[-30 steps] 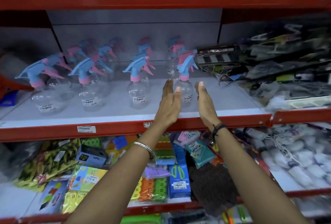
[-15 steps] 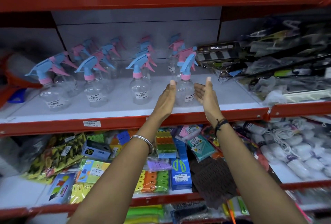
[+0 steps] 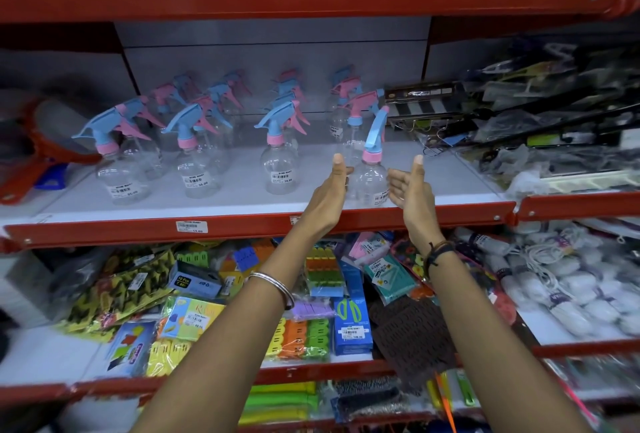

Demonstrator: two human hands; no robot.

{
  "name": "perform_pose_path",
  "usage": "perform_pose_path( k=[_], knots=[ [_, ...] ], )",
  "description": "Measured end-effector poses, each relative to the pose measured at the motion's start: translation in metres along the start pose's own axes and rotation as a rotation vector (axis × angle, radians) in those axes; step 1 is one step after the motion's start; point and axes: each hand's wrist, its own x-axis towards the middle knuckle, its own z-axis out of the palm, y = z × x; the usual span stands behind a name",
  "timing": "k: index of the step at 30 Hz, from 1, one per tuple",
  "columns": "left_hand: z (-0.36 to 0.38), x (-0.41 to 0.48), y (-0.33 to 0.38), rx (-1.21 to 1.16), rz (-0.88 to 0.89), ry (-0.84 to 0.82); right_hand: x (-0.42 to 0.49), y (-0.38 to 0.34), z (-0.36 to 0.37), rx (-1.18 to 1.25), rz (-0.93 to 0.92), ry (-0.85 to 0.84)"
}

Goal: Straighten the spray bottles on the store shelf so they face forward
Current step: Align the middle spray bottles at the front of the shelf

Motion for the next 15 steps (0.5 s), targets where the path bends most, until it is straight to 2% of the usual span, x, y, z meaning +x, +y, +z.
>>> perform_pose_path(
  k=[2,4,7,9,12,15],
  knots=[
    [-0.001,-0.004,0.001,0.006,-0.006,-0.011,-0.003,0.002,0.001,0.018,0.015,0.015],
    [-0.003,-0.009,-0.001,-0.006,0.014,0.049,-0.007,0.004,0.003,0.013,-0.002,0.103],
    [-0.014,-0.015,-0.008,-0.106,0.082,0.295,-0.022,0.005,0.011,0.067,-0.131,0.298],
    [-0.028,-0.016,-0.013,-0.181,0.104,0.485,-0.035,0.005,0.022,0.134,-0.253,0.351],
    [-0.061,-0.01,-0.021,-0.223,0.101,0.651,-0.05,0.006,0.053,0.123,-0.34,0.208],
    [-0.087,0.004,-0.03,-0.169,0.048,0.62,-0.049,-0.003,0.088,0.106,-0.187,-0.016]
  ],
)
